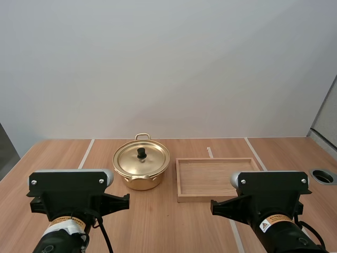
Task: Open the pot, put the pineapple inside, and close it
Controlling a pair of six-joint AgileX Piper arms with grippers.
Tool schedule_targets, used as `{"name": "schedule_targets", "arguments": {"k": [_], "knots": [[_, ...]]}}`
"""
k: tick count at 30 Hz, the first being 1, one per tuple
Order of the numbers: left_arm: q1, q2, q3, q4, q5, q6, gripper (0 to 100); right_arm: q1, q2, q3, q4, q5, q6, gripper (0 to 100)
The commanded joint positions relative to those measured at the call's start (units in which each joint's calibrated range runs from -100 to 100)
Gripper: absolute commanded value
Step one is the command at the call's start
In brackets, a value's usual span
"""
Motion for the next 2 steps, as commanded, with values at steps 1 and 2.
{"name": "schedule_targets", "arguments": {"k": [1,2], "knots": [[-0.17,-0.4,0.1,0.3,-0.6,0.0,0,0.1,-0.4,0.0,-0.4,-1.3,0.1,0],[-0.17,-0.4,0.1,0.3,-0.6,0.0,0,0.1,-0.4,0.0,-0.4,-1.3,0.1,0]]}}
